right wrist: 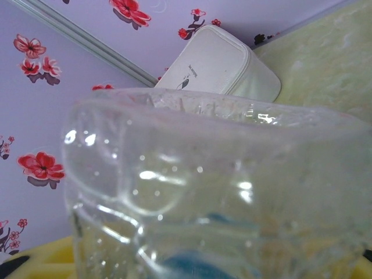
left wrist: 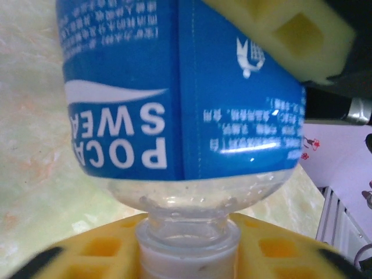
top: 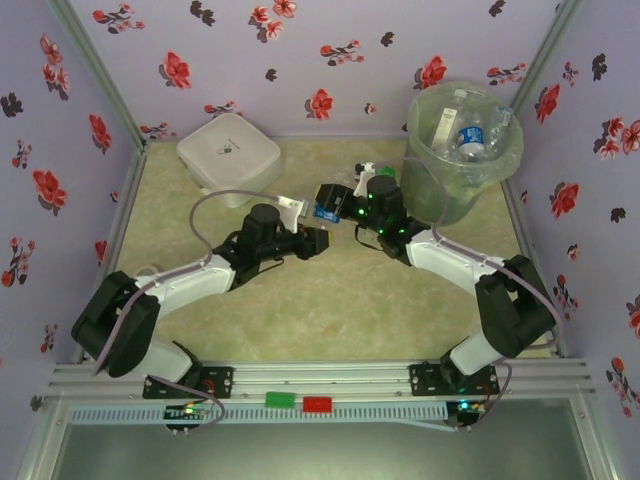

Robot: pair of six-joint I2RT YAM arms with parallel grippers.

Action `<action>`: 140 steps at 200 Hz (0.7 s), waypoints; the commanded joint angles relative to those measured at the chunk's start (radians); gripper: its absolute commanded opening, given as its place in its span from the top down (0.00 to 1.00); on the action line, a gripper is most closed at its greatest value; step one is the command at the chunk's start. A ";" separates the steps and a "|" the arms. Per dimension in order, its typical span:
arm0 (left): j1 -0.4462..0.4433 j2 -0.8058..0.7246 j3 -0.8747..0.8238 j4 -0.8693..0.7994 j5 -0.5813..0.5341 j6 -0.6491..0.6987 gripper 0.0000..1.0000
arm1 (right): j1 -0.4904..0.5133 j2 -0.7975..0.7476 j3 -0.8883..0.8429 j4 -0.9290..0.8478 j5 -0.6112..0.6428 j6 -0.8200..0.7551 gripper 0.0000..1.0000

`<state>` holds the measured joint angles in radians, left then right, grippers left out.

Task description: Put the plastic bottles in the bin

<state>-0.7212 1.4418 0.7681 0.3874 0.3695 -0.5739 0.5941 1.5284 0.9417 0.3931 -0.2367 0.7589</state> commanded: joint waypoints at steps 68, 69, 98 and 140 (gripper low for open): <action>0.098 -0.272 -0.030 -0.195 -0.343 0.087 0.00 | -0.180 -0.051 0.418 -0.447 0.040 -0.300 0.55; 0.101 -0.274 -0.030 -0.200 -0.349 0.088 0.00 | -0.185 -0.049 0.422 -0.455 0.041 -0.304 0.55; 0.201 -0.329 -0.055 -0.278 -0.455 0.060 0.00 | -0.281 0.013 0.689 -0.650 0.122 -0.408 0.55; 0.304 -0.332 -0.128 -0.271 -0.387 -0.089 0.00 | -0.417 0.112 0.894 -0.738 0.237 -0.468 0.56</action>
<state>-0.4385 1.1133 0.6834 0.1528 -0.0154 -0.5831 0.2295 1.5635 1.7523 -0.2150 -0.0956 0.3748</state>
